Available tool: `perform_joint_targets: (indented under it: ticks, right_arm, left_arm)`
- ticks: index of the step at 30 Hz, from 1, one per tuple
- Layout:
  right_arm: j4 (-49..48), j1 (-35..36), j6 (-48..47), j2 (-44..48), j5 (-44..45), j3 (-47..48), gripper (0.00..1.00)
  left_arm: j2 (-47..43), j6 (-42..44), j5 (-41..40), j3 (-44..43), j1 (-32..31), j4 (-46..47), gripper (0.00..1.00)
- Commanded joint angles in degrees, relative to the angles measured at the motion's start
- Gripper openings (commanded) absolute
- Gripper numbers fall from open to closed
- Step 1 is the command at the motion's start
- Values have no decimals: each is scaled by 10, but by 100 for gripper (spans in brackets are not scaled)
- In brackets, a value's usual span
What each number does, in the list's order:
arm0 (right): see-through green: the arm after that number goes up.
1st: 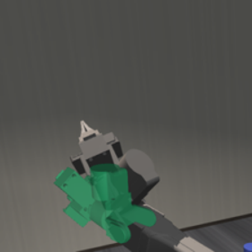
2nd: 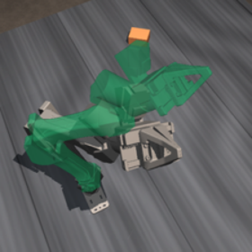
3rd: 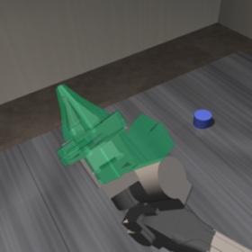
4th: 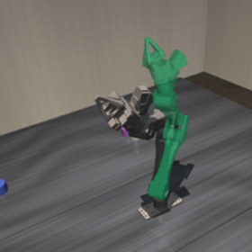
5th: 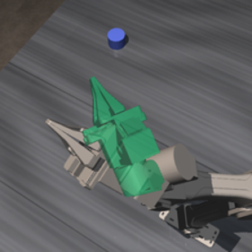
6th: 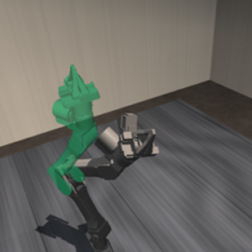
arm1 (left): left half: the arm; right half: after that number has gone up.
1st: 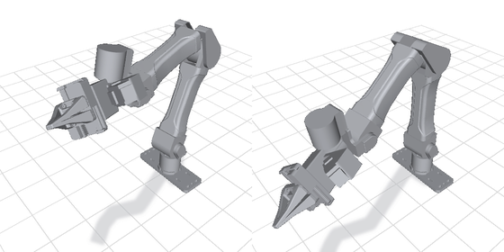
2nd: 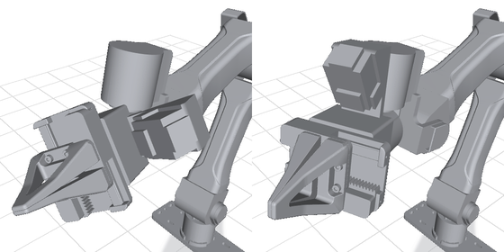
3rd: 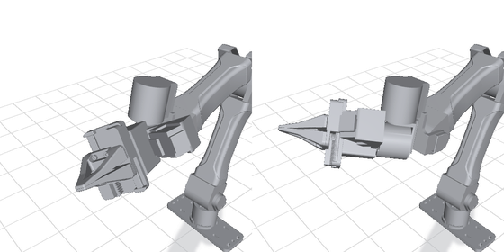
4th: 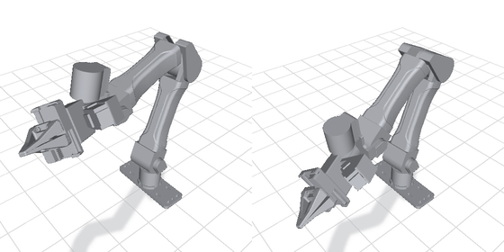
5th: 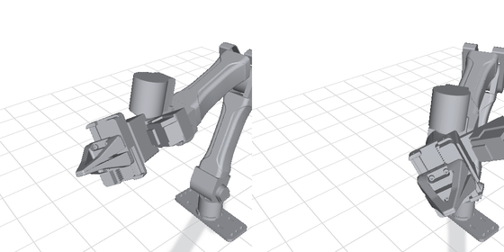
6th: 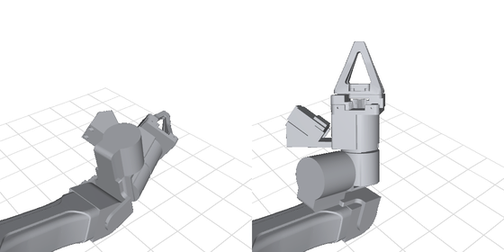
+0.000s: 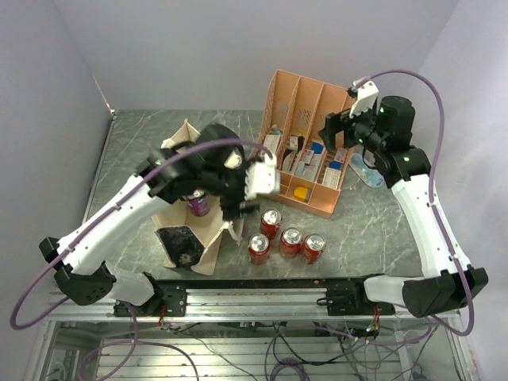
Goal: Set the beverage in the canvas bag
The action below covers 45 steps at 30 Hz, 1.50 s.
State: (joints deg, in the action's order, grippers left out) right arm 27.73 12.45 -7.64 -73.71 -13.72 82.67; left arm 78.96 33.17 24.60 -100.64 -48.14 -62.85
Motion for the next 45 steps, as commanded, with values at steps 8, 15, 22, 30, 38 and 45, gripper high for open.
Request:
perform_joint_targets:
  ticks: [8,15,22,30,38,45]
  right_arm:
    - [23,-63,23,88,-41,-41,97]
    - [16,-94,57,112,-79,-71,97]
    - [12,-118,71,120,-97,-74,97]
    - [4,-144,94,124,-123,-91,97]
    - [1,-155,99,127,-132,-101,97]
    - [-5,-157,103,128,-138,-108,97]
  left_arm:
    - [4,122,-85,209,-149,44,87]
    - [44,145,-126,267,-158,84,95]
    - [86,127,-165,292,-157,137,99]
    - [123,109,-125,297,-157,170,97]
    - [139,95,-86,294,-157,178,85]
    - [144,88,-74,299,-157,178,83]
